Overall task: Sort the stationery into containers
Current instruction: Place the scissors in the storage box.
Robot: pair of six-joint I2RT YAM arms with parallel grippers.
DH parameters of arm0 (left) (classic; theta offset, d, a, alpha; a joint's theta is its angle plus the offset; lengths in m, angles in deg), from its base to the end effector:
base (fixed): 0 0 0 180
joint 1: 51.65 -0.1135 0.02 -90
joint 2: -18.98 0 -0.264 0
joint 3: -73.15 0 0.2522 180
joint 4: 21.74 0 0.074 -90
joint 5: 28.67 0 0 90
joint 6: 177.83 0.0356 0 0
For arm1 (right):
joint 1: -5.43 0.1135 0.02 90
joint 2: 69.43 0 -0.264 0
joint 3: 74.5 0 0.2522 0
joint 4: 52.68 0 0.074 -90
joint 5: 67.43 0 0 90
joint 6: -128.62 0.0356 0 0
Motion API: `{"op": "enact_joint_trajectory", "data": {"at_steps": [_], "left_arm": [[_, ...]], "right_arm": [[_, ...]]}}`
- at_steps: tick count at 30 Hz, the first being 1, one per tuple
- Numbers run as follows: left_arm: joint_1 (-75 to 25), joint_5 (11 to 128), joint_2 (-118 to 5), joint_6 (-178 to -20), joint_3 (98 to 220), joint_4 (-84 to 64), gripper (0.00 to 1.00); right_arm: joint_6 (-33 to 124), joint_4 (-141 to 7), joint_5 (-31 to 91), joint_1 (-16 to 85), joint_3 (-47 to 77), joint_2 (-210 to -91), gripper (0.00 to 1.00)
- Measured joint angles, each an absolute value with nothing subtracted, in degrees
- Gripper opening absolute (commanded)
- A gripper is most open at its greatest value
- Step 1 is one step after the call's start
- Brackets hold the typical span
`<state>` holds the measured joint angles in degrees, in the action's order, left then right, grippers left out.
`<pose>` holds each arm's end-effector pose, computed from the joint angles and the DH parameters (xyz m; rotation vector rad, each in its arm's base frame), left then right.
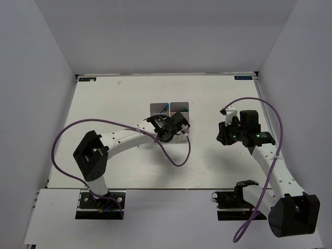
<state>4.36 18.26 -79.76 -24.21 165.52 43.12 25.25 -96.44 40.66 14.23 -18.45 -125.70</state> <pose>0.2119 -0.2708 0.2518 2.2209 1.4933 1.0808 0.1991 0.0420 0.2572 -0.5970 2.2356 0.3281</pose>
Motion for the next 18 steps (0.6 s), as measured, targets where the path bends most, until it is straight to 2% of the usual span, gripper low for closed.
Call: {"op": "enact_joint_trajectory", "data": {"at_steps": [4,10,18], "left_arm": [[4.01,17.76,-80.96,-23.12,165.50,41.50,0.00],[3.92,16.21,-81.84,-21.57,165.21,39.09,0.16],[4.05,14.50,-82.75,-20.01,164.49,36.38,0.25]], "right_arm": [[25.25,-96.44,40.84,13.68,-18.45,-125.70,0.32],[25.12,-96.44,41.25,13.09,-18.45,-125.70,0.33],[25.07,-96.46,42.19,12.50,-18.48,-125.70,0.35]]}}
